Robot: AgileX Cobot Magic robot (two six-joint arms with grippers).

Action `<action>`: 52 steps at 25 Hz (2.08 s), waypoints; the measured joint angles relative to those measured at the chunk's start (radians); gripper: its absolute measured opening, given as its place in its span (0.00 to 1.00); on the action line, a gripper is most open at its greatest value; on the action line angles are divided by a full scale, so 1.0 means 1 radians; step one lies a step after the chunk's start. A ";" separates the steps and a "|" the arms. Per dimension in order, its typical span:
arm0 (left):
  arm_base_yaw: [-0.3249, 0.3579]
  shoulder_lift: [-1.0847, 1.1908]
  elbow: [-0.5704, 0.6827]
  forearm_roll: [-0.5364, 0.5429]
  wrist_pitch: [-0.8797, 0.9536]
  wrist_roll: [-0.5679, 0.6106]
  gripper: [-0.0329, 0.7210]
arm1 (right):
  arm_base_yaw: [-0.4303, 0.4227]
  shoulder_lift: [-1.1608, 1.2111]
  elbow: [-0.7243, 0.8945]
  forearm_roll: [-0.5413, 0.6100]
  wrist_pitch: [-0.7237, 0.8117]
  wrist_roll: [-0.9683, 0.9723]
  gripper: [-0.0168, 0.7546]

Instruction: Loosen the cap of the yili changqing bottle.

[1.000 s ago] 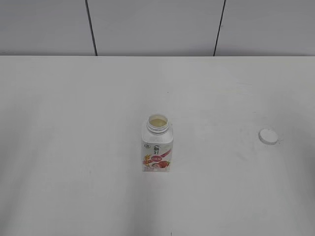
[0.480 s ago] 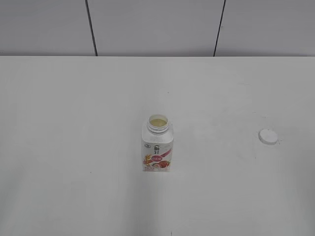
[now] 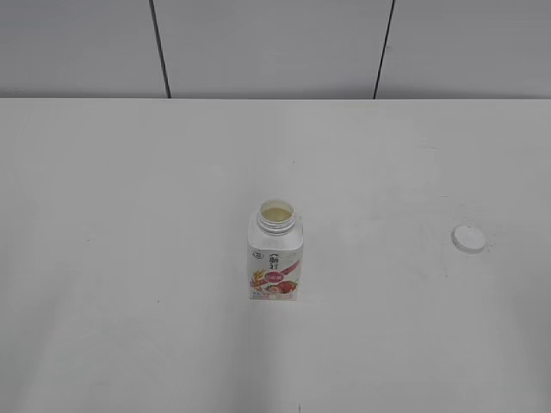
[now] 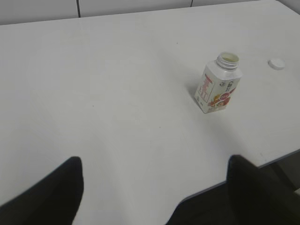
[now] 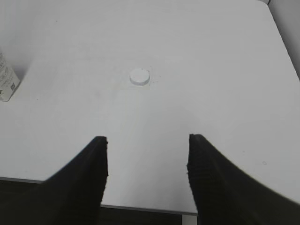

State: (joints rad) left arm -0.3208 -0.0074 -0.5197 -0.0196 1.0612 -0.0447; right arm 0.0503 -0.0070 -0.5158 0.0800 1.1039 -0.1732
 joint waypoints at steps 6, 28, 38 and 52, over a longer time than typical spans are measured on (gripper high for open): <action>0.000 0.000 0.001 -0.011 0.000 0.000 0.80 | 0.000 -0.001 0.001 -0.001 -0.003 -0.001 0.59; 0.316 0.000 0.001 -0.032 -0.002 0.001 0.80 | -0.001 -0.001 0.002 0.003 -0.005 0.001 0.59; 0.317 0.000 0.001 -0.032 -0.002 0.001 0.79 | -0.036 -0.001 0.002 0.004 -0.005 0.001 0.59; 0.317 0.000 0.002 -0.032 -0.003 0.001 0.76 | -0.036 -0.001 0.002 0.067 -0.006 0.002 0.59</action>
State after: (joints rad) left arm -0.0042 -0.0074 -0.5181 -0.0513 1.0582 -0.0437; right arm 0.0143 -0.0079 -0.5136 0.1466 1.0979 -0.1710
